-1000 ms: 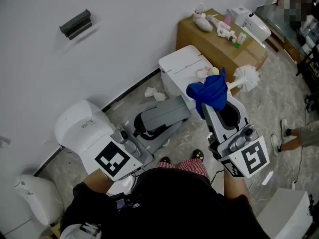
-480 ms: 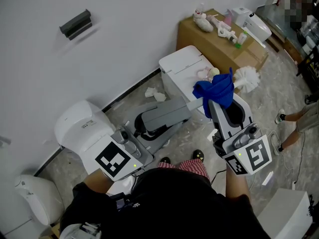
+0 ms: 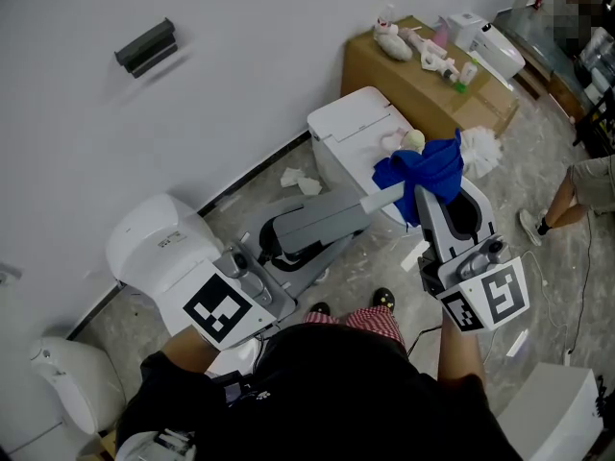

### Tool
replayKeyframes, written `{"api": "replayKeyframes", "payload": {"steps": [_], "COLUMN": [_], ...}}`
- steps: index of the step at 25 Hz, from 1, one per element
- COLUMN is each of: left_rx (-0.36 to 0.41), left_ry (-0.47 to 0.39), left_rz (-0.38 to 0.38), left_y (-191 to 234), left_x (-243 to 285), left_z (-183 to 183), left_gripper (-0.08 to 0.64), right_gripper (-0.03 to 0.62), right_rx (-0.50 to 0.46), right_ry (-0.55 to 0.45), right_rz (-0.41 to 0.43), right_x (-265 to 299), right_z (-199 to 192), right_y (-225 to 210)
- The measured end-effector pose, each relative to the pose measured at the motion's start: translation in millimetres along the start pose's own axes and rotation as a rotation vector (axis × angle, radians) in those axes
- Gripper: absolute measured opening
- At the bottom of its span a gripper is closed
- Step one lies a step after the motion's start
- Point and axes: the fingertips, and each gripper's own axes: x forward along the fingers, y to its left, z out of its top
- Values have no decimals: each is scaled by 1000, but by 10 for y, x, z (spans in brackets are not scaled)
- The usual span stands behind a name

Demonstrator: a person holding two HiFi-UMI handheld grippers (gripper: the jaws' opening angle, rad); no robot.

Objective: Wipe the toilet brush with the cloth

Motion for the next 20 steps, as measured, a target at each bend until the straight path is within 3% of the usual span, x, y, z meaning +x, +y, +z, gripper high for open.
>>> {"api": "replayKeyframes", "payload": {"steps": [20], "left_rx": [8], "left_ry": [3], "left_rz": [15], "left_y": [4], "left_x": [-7], "left_z": [10], "left_gripper": [164], "right_gripper": [71], "right_rx": [4], "right_ry": [16], "right_rz": [-84], "right_x": [-73], "right_z": [-86], "right_y": [-367]}}
